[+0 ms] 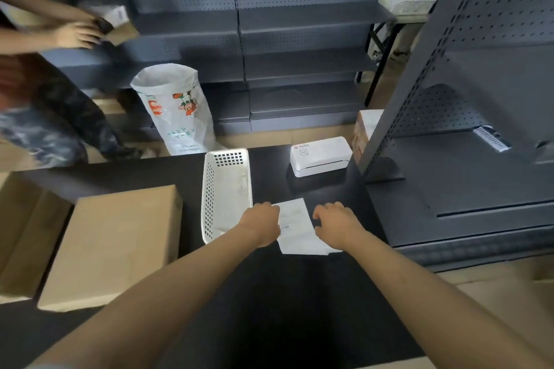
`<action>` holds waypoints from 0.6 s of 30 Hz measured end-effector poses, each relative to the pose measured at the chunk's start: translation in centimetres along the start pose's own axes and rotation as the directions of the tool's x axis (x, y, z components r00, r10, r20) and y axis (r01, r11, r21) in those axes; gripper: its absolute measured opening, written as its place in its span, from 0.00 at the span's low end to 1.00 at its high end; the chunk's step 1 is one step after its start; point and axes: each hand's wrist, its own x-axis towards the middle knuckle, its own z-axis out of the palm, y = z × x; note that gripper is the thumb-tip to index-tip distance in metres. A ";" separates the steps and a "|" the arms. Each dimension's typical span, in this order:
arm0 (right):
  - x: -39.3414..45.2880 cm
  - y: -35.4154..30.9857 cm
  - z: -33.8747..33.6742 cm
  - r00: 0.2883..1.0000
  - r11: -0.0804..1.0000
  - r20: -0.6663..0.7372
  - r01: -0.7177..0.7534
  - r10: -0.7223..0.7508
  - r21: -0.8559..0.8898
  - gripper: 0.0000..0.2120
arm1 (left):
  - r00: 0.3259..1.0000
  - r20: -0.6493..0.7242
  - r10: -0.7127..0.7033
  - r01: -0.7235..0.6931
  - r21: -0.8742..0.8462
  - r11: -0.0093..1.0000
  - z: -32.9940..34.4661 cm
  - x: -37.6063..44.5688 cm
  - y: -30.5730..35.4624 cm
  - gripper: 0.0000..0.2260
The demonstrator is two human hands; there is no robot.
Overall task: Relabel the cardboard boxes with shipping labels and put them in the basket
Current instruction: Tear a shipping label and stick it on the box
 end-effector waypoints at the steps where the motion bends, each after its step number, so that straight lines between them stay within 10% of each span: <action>1: 0.5 0.3 0.2 1.000 1.000 0.017 0.008 -0.008 -0.004 0.16 | 1.000 0.007 -0.014 0.014 -0.003 1.000 0.2 0.3 0.1 0.15; 9: 3.4 2.7 2.0 0.993 0.972 0.116 -0.041 0.014 0.230 0.14 | 0.991 0.046 -0.127 0.129 -0.051 0.990 1.6 2.1 2.1 0.15; 18: 6.0 2.8 6.9 0.895 0.727 0.387 -0.415 0.221 0.547 0.12 | 0.987 0.086 -0.133 0.137 -0.050 0.989 5.8 4.6 3.7 0.16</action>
